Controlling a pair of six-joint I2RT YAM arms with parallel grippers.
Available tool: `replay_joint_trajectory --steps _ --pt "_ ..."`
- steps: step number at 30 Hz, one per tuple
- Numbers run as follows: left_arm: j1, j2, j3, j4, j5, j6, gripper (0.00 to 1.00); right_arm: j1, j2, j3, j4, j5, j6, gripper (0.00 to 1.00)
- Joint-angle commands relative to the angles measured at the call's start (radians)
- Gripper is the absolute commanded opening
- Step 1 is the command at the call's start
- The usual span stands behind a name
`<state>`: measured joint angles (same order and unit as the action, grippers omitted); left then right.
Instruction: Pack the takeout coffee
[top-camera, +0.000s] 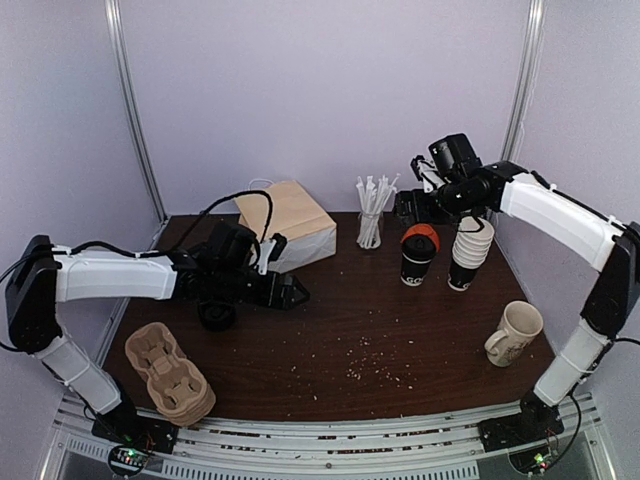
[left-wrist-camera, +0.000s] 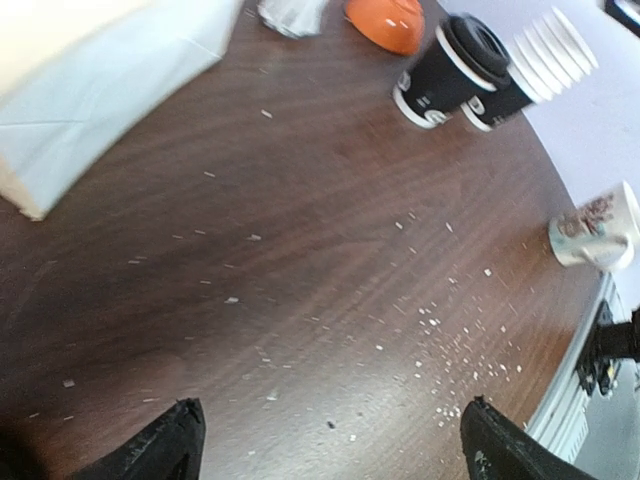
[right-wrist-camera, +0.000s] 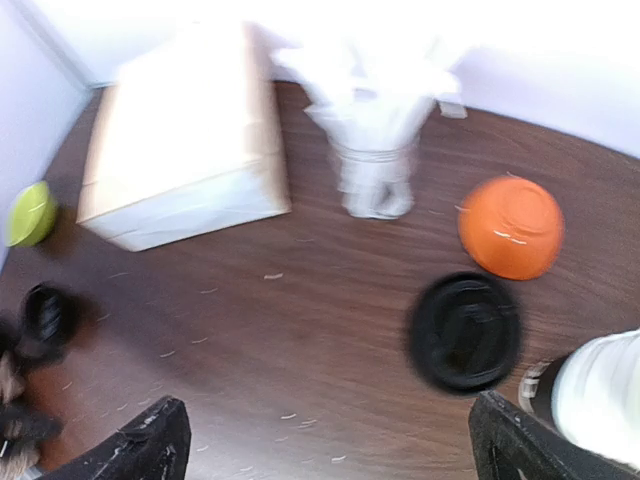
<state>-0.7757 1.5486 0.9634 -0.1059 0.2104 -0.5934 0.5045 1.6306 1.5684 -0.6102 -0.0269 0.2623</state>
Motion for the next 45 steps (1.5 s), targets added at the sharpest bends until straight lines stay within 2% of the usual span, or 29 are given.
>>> replay_joint_trajectory --steps 1,5,10,13,18,24,29,35,39,42,45 --pt "0.057 -0.091 0.01 -0.068 -0.146 -0.05 0.92 0.199 -0.122 -0.211 0.146 0.023 0.013 1.0" --pt "0.141 -0.132 0.003 -0.176 -0.216 -0.108 0.9 0.338 -0.164 -0.413 0.338 0.061 0.042 1.0" --pt "0.253 -0.168 0.016 -0.301 -0.317 -0.117 0.87 0.376 -0.119 -0.549 0.515 -0.023 0.147 0.97" --pt "0.324 -0.197 0.018 -0.33 -0.315 -0.111 0.85 0.379 -0.085 -0.599 0.626 -0.103 0.204 0.96" --pt "0.357 -0.261 0.033 -0.426 -0.344 -0.129 0.84 0.392 -0.021 -0.611 0.722 -0.209 0.256 0.94" --pt "0.357 -0.44 0.005 -0.615 -0.373 -0.224 0.86 0.411 0.031 -0.578 0.742 -0.288 0.249 0.94" --pt "0.357 -0.605 -0.027 -0.699 -0.384 -0.261 0.87 0.458 0.113 -0.454 0.736 -0.402 0.251 0.93" --pt "0.357 -0.695 -0.112 -0.633 -0.327 -0.257 0.85 0.579 0.269 -0.239 0.692 -0.44 0.249 0.9" --pt "0.357 -0.727 -0.164 -0.533 -0.303 -0.237 0.84 0.603 0.31 -0.193 0.737 -0.321 0.312 0.87" --pt "0.358 -0.668 -0.152 -0.42 -0.266 -0.199 0.85 0.574 0.309 -0.198 0.79 -0.232 0.386 0.87" --pt "0.359 -0.513 -0.062 -0.333 -0.262 -0.158 0.87 0.543 0.301 -0.189 0.78 -0.143 0.414 0.85"
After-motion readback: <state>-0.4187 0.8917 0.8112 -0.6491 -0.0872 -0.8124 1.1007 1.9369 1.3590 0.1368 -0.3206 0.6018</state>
